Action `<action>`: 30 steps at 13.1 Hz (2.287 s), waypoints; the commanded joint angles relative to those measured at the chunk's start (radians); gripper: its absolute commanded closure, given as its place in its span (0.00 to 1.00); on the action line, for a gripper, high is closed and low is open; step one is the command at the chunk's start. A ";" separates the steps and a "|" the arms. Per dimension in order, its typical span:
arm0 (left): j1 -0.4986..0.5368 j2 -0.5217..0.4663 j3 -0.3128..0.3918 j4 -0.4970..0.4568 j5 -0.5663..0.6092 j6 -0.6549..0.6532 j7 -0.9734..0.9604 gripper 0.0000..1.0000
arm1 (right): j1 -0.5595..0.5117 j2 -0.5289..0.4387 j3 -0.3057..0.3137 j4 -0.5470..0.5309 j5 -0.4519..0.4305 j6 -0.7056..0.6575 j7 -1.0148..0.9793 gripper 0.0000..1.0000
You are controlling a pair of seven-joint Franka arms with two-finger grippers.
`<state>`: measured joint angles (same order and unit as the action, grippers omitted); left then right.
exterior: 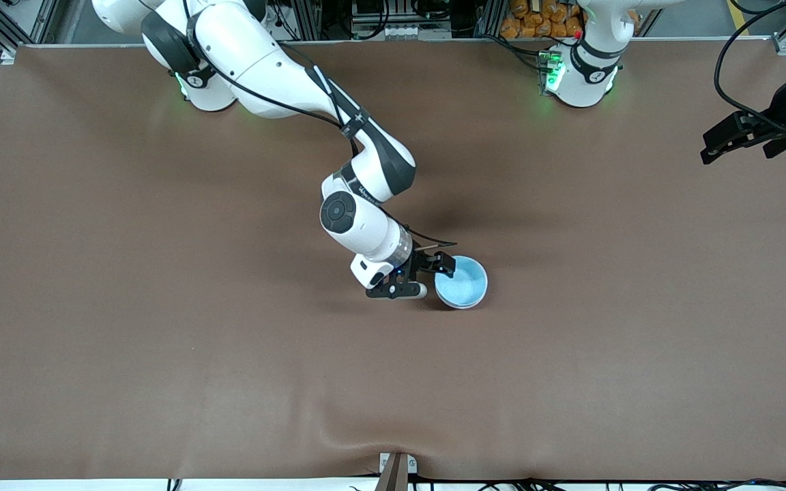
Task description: Stack pink and blue bowls on white bowl
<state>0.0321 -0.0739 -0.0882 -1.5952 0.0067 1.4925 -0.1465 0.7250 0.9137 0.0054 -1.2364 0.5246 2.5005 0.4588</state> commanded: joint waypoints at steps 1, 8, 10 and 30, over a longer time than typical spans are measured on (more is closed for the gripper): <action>0.008 -0.021 -0.001 0.009 -0.008 0.000 0.016 0.00 | -0.010 -0.087 -0.053 -0.047 -0.012 -0.083 0.017 0.00; -0.001 -0.014 -0.011 0.012 0.002 -0.012 0.002 0.00 | -0.352 -0.407 -0.076 -0.235 -0.153 -0.403 -0.002 0.00; -0.003 -0.009 -0.011 0.012 0.006 -0.012 0.007 0.00 | -0.461 -0.473 -0.079 -0.235 -0.234 -0.521 -0.093 0.00; 0.000 0.000 -0.027 0.024 0.009 -0.029 0.016 0.00 | -0.825 -0.967 0.110 -0.370 -0.561 -0.916 -0.463 0.00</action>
<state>0.0270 -0.0742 -0.1123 -1.5929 0.0069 1.4771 -0.1465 -0.0664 -0.0316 0.0803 -1.6009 -0.0223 1.5954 0.0025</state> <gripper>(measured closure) 0.000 0.000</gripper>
